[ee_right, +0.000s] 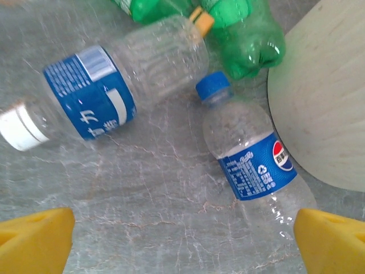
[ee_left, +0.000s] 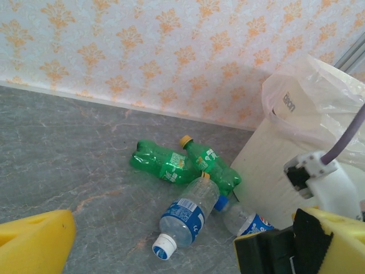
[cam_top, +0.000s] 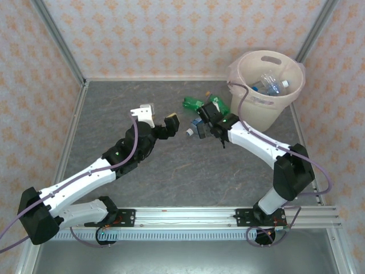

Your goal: Put the plastic bottles in the bin

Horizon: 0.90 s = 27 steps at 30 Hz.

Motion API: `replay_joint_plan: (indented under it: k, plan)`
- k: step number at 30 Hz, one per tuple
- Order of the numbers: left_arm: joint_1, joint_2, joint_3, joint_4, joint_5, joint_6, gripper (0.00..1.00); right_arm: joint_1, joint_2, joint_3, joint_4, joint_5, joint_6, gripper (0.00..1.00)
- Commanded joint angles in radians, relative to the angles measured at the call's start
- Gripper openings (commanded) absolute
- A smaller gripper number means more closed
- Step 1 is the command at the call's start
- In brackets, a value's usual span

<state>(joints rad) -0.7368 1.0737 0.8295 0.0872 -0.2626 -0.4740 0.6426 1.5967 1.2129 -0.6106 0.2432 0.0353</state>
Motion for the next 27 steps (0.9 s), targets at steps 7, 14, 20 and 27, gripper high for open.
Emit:
replay_joint_plan:
  k: [7,14,20,27]
  plan:
    - [0.01,-0.022,0.027,-0.009,0.005,0.003,0.99,-0.001,0.072,-0.03,0.05,0.125,-0.075,0.91]
    - [0.01,-0.049,0.01,-0.016,-0.003,0.0,0.99,-0.043,0.119,-0.034,0.077,0.104,-0.098,0.84]
    - [0.01,-0.049,0.017,-0.024,-0.002,0.002,0.99,-0.08,0.156,-0.037,0.094,0.093,-0.114,0.81]
    - [0.01,-0.055,0.014,-0.03,-0.002,-0.001,0.99,-0.11,0.202,-0.017,0.1,0.086,-0.125,0.79]
